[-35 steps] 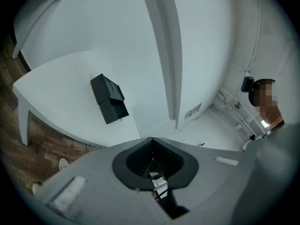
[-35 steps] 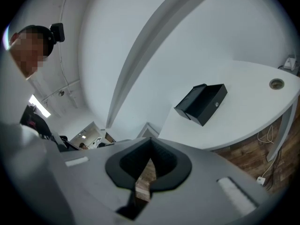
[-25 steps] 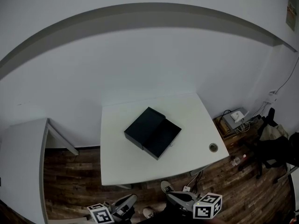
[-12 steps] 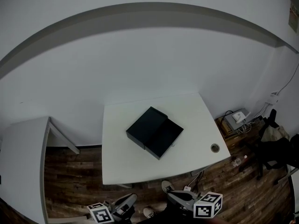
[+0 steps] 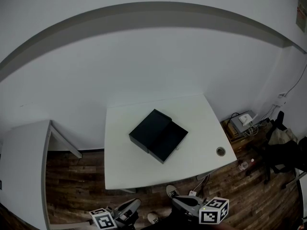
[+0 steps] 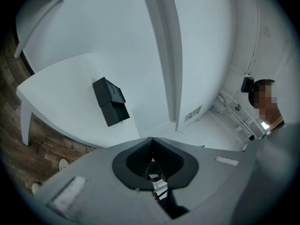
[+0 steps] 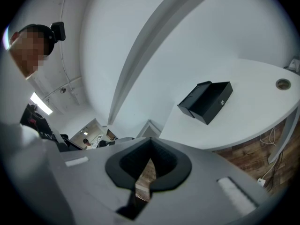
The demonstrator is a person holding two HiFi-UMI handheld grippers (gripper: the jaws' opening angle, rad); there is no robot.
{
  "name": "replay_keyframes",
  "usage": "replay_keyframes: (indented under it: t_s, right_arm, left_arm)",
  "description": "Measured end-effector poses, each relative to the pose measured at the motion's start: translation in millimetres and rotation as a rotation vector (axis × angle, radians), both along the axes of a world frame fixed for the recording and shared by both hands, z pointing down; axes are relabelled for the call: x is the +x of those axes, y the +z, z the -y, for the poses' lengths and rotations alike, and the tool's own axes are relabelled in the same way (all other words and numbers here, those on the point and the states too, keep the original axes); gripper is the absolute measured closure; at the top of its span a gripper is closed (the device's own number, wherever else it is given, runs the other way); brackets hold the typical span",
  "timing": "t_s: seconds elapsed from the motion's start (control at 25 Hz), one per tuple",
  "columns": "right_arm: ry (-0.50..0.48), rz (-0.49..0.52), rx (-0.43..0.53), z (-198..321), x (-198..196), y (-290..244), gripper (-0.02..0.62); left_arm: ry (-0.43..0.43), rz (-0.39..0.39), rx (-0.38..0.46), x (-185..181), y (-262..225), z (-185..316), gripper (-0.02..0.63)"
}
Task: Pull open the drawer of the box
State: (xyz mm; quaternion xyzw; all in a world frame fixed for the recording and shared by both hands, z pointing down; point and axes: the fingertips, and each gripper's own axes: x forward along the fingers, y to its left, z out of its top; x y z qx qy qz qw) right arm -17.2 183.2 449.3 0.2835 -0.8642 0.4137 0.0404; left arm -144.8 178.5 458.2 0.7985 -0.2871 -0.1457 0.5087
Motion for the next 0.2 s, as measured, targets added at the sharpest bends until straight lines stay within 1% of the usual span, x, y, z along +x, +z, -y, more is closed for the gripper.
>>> replay_keyframes:
  t_s: [0.2]
  right_arm:
    - [0.001, 0.003, -0.002, 2.3, 1.6, 1.4, 0.592]
  left_arm:
    - [-0.001, 0.003, -0.004, 1.8, 1.4, 1.9, 0.601]
